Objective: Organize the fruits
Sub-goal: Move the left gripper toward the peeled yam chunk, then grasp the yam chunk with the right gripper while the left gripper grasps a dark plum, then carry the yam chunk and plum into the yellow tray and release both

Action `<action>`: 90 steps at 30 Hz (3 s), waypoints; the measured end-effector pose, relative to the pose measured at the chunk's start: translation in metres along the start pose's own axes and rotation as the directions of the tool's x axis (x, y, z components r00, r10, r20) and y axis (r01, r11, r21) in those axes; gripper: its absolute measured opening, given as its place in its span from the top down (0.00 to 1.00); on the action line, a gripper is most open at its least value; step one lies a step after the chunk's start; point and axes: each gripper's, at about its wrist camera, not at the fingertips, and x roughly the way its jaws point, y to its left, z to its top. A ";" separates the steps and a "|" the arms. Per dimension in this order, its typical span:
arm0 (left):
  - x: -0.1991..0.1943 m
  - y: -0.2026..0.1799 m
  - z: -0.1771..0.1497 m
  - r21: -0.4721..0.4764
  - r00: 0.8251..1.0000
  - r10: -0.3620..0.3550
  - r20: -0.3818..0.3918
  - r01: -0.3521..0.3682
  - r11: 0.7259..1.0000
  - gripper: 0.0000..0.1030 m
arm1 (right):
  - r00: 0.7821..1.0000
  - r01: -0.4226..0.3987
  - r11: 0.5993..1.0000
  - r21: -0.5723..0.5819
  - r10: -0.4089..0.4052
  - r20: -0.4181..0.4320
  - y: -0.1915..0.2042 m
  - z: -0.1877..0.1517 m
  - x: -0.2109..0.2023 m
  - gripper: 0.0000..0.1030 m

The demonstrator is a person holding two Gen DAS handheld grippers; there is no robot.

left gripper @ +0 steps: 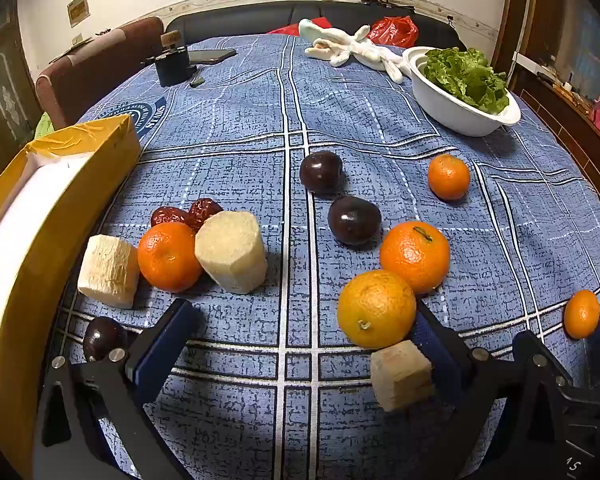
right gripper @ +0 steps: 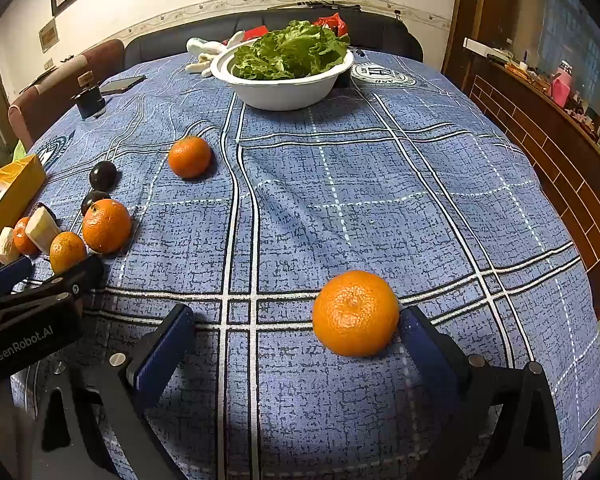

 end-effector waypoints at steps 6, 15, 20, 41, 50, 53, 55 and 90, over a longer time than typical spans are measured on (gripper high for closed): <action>0.000 0.000 0.000 0.000 1.000 0.000 0.000 0.000 1.000 0.00 | 1.000 0.002 1.000 -0.001 -0.002 0.000 0.000 0.000 0.000 0.00; 0.000 0.000 0.000 0.000 1.000 0.000 0.000 0.000 1.000 0.00 | 1.000 0.001 1.000 -0.001 -0.001 0.000 0.000 0.000 0.000 0.00; 0.000 0.000 0.000 0.000 1.000 0.000 0.000 0.000 1.000 0.00 | 1.000 0.001 1.000 -0.001 -0.001 0.000 0.000 0.000 0.000 0.00; -0.004 0.002 -0.002 0.103 0.992 -0.086 -0.090 0.095 0.990 0.00 | 0.998 0.001 1.000 0.017 0.000 -0.063 0.001 -0.002 -0.004 0.00; -0.120 0.087 -0.011 0.048 0.946 -0.178 0.269 0.171 0.984 0.13 | 0.998 -0.004 1.000 -0.009 0.003 -0.063 0.004 -0.016 -0.018 0.09; -0.160 0.129 -0.007 -0.006 0.908 -0.098 0.407 0.110 0.994 0.01 | 0.998 -0.045 0.999 -0.019 0.046 0.036 0.012 -0.013 -0.048 0.14; -0.169 0.148 -0.006 -0.037 0.898 -0.083 0.432 0.110 0.993 0.00 | 0.984 -0.096 0.995 -0.037 0.100 0.148 0.023 -0.011 -0.072 0.09; -0.076 0.118 -0.044 0.188 0.992 -0.116 0.053 0.104 0.977 0.81 | 0.899 -0.438 0.894 -0.094 0.434 -0.058 0.092 -0.025 -0.037 0.78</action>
